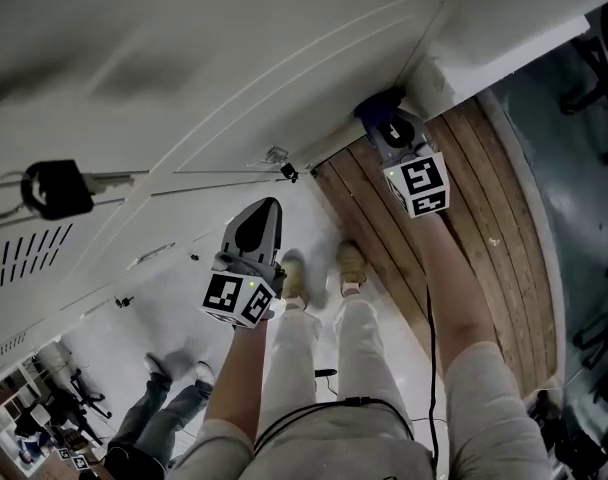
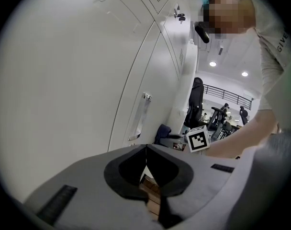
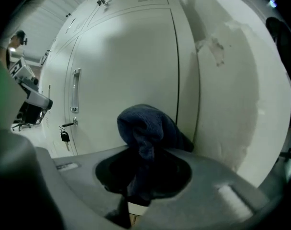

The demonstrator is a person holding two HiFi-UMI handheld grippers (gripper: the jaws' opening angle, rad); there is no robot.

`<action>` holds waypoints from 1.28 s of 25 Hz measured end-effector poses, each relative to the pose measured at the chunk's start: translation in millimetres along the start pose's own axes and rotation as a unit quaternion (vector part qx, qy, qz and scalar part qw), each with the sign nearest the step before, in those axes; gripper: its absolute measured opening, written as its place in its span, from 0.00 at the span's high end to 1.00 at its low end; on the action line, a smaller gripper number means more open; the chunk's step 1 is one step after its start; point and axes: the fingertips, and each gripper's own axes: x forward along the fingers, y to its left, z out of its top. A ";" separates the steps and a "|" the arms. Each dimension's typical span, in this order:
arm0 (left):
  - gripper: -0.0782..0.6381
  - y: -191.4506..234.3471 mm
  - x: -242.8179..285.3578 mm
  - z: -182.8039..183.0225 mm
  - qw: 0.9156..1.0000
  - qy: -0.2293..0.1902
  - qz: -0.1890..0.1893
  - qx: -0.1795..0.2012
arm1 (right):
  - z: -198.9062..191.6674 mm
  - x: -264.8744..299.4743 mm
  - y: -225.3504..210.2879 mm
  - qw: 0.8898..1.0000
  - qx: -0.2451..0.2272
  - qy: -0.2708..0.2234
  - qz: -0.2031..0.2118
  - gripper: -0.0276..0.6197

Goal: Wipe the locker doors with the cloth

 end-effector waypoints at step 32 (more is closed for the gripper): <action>0.89 7.5 1.1 -28.5 0.999 0.025 0.007 -0.022 | -54.6 42.5 172.8 0.988 -0.004 0.049 0.147 0.87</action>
